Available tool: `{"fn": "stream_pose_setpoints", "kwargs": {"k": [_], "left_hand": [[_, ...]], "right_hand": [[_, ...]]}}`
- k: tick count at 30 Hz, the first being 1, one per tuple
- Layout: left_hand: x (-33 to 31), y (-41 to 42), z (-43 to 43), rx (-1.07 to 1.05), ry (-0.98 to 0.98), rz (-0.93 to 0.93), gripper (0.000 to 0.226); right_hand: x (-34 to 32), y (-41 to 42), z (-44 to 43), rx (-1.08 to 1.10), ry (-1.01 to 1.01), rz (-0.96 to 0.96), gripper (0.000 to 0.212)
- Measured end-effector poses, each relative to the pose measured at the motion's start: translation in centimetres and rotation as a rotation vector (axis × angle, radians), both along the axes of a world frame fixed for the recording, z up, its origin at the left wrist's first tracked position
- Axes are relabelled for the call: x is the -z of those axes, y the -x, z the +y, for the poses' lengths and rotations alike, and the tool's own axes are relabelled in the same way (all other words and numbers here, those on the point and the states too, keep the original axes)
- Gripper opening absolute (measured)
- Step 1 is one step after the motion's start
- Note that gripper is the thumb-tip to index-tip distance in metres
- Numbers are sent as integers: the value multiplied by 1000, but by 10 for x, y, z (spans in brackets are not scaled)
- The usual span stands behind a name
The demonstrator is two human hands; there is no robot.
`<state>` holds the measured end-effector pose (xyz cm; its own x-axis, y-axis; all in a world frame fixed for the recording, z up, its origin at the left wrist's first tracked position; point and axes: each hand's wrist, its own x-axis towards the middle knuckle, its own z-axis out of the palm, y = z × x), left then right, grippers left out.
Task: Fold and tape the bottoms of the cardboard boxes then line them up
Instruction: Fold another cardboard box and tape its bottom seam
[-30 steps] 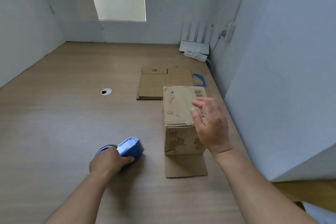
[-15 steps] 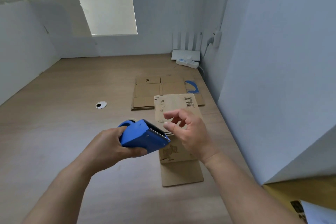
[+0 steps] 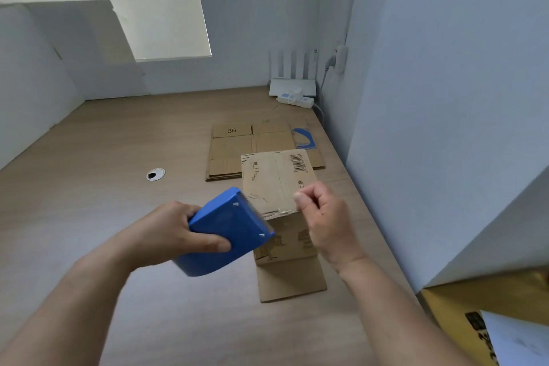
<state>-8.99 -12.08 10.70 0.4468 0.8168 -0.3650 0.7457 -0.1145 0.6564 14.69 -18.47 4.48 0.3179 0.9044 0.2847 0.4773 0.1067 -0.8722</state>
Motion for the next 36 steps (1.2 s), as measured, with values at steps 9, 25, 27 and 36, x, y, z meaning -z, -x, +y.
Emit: {"fn": "stream_pose_setpoints", "kwargs": {"k": [9,25,27,36], "left_hand": [[-6,37,29,1,89,176,90],[43,1,68,68,177,290,83],[53,-6,65,80,192,303,70],[62,-25,53,49,158,258,67]], "right_hand": [[13,-37,-4,222,174,88,20],[36,-50,11,255,378,259,19],[39,-53,12,218,414,381,21],[46,-54,8,538,376,-66,25]]}}
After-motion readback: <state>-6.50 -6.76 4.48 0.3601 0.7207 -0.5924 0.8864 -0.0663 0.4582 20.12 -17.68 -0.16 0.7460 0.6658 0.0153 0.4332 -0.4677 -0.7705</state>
